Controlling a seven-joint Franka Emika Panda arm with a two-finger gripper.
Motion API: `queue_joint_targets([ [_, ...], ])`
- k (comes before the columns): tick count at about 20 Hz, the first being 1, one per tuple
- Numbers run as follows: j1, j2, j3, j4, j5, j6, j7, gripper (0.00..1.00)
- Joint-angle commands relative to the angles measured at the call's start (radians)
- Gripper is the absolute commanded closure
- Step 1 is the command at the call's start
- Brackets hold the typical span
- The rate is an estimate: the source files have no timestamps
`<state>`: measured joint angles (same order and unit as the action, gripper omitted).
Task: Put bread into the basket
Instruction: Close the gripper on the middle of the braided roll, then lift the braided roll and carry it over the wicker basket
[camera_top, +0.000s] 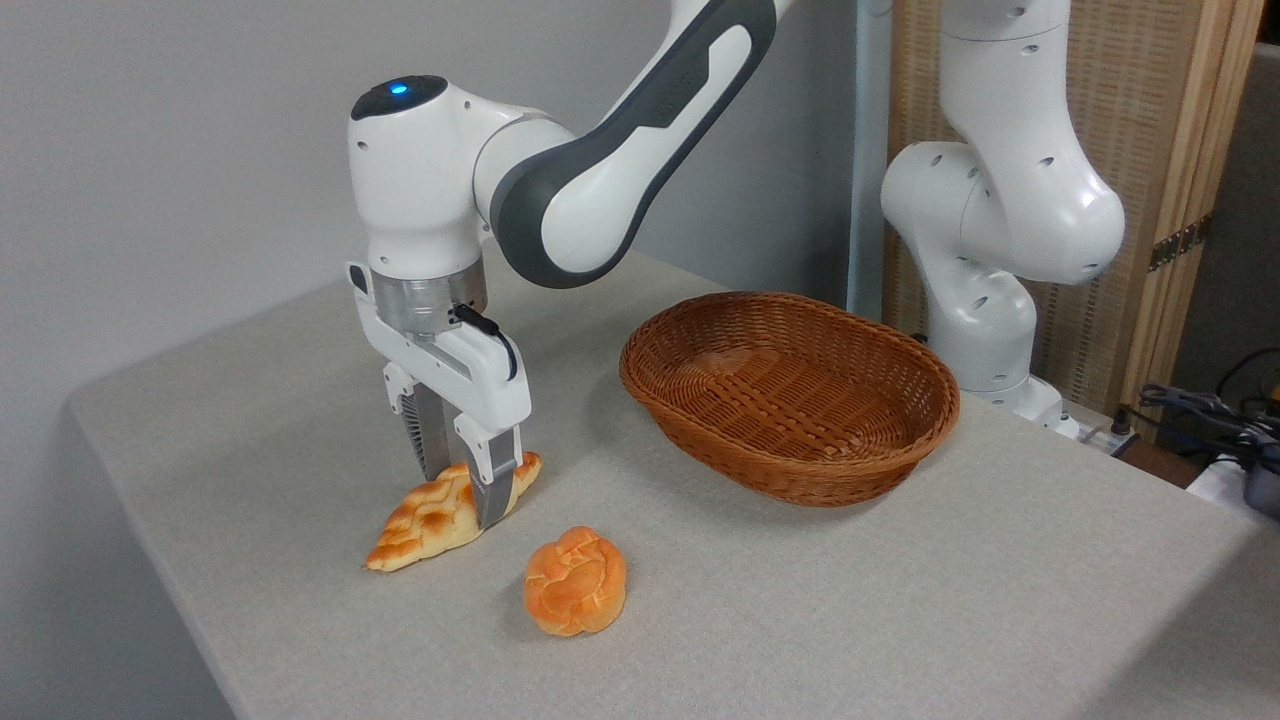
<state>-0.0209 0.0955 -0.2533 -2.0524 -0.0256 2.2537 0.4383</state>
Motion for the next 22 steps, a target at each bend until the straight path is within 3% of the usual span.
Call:
queue_joint_targets([
  [1,0.006,-0.003,-0.008,0.0,0.012,0.01,-0.01,0.65],
  [14,0.006,-0.029,0.003,0.009,0.012,0.001,-0.016,0.71],
  [18,0.007,-0.189,0.035,0.052,-0.037,-0.234,0.014,0.71],
  [22,0.004,-0.33,0.045,0.041,-0.037,-0.536,0.124,0.69],
])
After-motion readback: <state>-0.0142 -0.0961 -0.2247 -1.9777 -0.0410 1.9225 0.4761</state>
